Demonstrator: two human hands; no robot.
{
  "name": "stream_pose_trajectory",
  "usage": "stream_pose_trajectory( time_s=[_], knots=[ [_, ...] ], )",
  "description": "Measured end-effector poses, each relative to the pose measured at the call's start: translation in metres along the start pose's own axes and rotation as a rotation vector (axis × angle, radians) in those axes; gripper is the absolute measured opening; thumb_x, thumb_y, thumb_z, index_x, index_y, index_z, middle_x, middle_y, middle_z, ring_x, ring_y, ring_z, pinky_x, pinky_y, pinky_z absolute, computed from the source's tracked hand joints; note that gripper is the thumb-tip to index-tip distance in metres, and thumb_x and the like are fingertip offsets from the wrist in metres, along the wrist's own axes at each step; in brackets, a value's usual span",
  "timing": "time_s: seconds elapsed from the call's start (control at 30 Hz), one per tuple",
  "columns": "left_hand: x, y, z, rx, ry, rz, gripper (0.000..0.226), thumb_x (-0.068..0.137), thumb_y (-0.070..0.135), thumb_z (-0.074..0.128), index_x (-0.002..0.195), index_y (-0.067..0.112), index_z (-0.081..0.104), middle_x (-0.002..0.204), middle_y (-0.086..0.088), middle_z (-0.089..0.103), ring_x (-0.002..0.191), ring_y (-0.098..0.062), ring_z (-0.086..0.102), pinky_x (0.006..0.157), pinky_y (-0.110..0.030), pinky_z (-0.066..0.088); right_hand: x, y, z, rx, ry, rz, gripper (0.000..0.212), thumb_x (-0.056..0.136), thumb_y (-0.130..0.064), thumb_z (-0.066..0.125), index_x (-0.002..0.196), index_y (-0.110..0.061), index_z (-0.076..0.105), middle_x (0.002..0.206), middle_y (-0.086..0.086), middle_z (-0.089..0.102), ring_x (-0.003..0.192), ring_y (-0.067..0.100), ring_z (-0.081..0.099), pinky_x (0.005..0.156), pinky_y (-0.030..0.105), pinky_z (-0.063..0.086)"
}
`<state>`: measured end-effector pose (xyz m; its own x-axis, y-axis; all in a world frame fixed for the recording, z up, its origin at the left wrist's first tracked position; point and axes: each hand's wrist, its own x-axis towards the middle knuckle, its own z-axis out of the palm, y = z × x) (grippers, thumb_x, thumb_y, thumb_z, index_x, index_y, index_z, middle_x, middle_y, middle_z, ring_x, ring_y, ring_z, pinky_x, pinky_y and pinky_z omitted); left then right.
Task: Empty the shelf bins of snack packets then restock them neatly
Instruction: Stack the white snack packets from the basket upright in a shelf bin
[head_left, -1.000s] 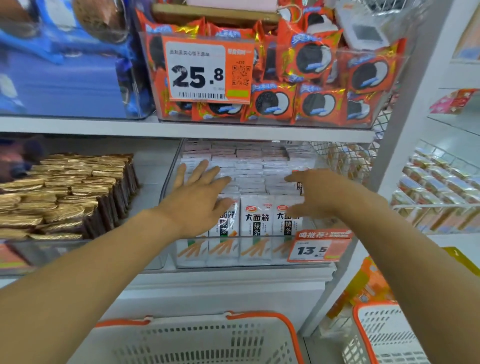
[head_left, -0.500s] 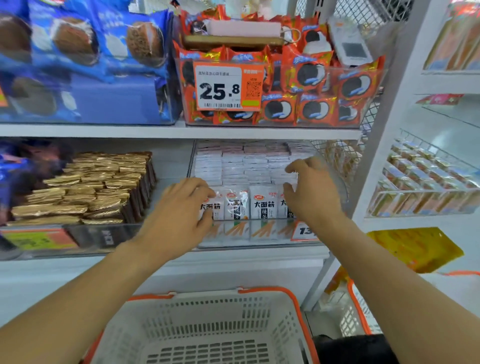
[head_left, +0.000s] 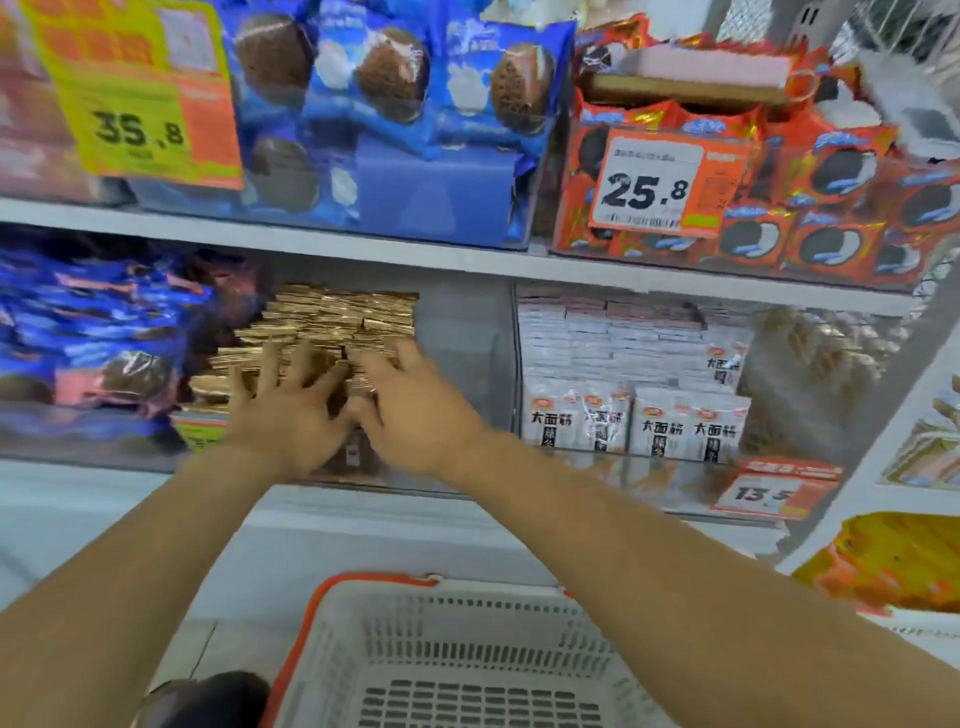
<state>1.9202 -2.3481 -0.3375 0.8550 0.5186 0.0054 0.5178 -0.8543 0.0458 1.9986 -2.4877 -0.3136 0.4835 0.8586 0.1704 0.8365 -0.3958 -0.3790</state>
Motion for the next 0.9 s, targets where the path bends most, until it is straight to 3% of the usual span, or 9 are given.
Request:
stream_pose_trajectory(
  time_s=[0.07, 0.13, 0.27, 0.37, 0.43, 0.57, 0.73, 0.83, 0.9],
  knots=[
    [0.01, -0.009, 0.001, -0.05, -0.109, -0.003, 0.065, 0.097, 0.059, 0.019, 0.158, 0.04, 0.007, 0.169, 0.001, -0.004, 0.154, -0.029, -0.01, 0.12, -0.063, 0.0, 0.03, -0.019, 0.011, 0.027, -0.141, 0.188, 0.056, 0.108, -0.031, 0.036, 0.156, -0.007, 0.021, 0.162, 0.025, 0.013, 0.15, 0.046, 0.008, 0.122, 0.054, 0.016],
    [0.016, -0.012, -0.001, -0.084, -0.138, 0.008, 0.067, 0.097, 0.058, 0.031, 0.158, 0.04, 0.009, 0.168, 0.004, 0.001, 0.154, -0.026, -0.008, 0.12, -0.063, -0.001, 0.055, -0.025, 0.019, 0.143, -0.277, 0.317, 0.052, 0.11, -0.026, 0.028, 0.155, 0.0, 0.021, 0.162, 0.027, 0.016, 0.15, 0.044, 0.014, 0.123, 0.051, 0.012],
    [0.018, -0.031, -0.003, -0.065, 0.029, 0.089, 0.079, 0.083, 0.081, 0.009, 0.149, 0.044, 0.034, 0.162, 0.006, 0.026, 0.153, -0.027, 0.01, 0.117, -0.066, -0.002, 0.093, 0.012, 0.021, 0.354, -0.166, 0.465, 0.067, 0.099, -0.049, 0.051, 0.149, -0.007, 0.036, 0.149, 0.016, 0.048, 0.136, 0.035, 0.046, 0.113, 0.045, 0.039],
    [0.019, -0.043, 0.008, -0.048, 0.071, 0.084, 0.079, 0.083, 0.088, 0.002, 0.151, 0.052, 0.021, 0.168, 0.004, 0.01, 0.154, -0.03, -0.007, 0.116, -0.066, -0.012, 0.119, 0.042, 0.011, 0.37, -0.003, 0.592, 0.106, 0.085, -0.071, 0.059, 0.16, -0.016, 0.009, 0.155, 0.01, 0.04, 0.137, 0.035, 0.046, 0.096, 0.047, 0.054],
    [0.024, -0.044, 0.011, -0.063, 0.011, 0.073, 0.076, 0.083, 0.086, 0.003, 0.152, 0.055, 0.01, 0.169, 0.005, 0.002, 0.154, -0.03, -0.01, 0.117, -0.066, -0.008, 0.138, 0.048, 0.016, 0.495, -0.008, 0.617, 0.107, 0.088, -0.07, 0.057, 0.159, -0.013, 0.001, 0.143, 0.004, 0.047, 0.128, 0.03, 0.052, 0.082, 0.041, 0.056],
    [0.028, -0.042, 0.014, -0.031, 0.024, 0.065, 0.079, 0.081, 0.086, -0.003, 0.153, 0.052, -0.002, 0.169, 0.006, 0.001, 0.154, -0.031, -0.006, 0.118, -0.066, -0.004, 0.172, 0.055, 0.043, 0.45, -0.054, 0.598, 0.1, 0.099, -0.054, 0.047, 0.155, -0.004, -0.02, 0.151, 0.016, 0.046, 0.13, 0.033, 0.054, 0.11, 0.043, 0.045],
    [0.032, -0.042, 0.013, -0.022, -0.02, 0.062, 0.085, 0.081, 0.085, -0.002, 0.156, 0.047, -0.004, 0.169, 0.007, -0.002, 0.154, -0.032, -0.011, 0.116, -0.067, -0.007, 0.189, 0.076, 0.039, 0.613, -0.139, 0.587, 0.129, 0.061, -0.08, 0.07, 0.157, -0.013, 0.016, 0.151, 0.013, 0.048, 0.131, 0.035, 0.053, 0.099, 0.055, 0.051],
    [0.032, -0.041, 0.013, -0.024, -0.039, 0.06, 0.085, 0.08, 0.087, -0.002, 0.156, 0.048, -0.003, 0.168, 0.007, -0.005, 0.153, -0.033, -0.015, 0.115, -0.068, -0.01, 0.192, 0.067, 0.041, 0.59, -0.083, 0.593, 0.11, 0.087, -0.06, 0.063, 0.16, -0.014, -0.004, 0.161, 0.015, 0.031, 0.143, 0.037, 0.038, 0.115, 0.052, 0.038],
    [0.033, -0.041, 0.011, -0.021, -0.056, 0.054, 0.085, 0.079, 0.088, -0.002, 0.155, 0.049, -0.004, 0.168, 0.008, -0.006, 0.153, -0.033, -0.016, 0.115, -0.068, -0.011, 0.191, 0.069, 0.042, 0.633, -0.051, 0.607, 0.104, 0.08, -0.057, 0.067, 0.158, -0.014, 0.014, 0.151, 0.015, 0.047, 0.132, 0.035, 0.053, 0.106, 0.054, 0.047]
  ],
)
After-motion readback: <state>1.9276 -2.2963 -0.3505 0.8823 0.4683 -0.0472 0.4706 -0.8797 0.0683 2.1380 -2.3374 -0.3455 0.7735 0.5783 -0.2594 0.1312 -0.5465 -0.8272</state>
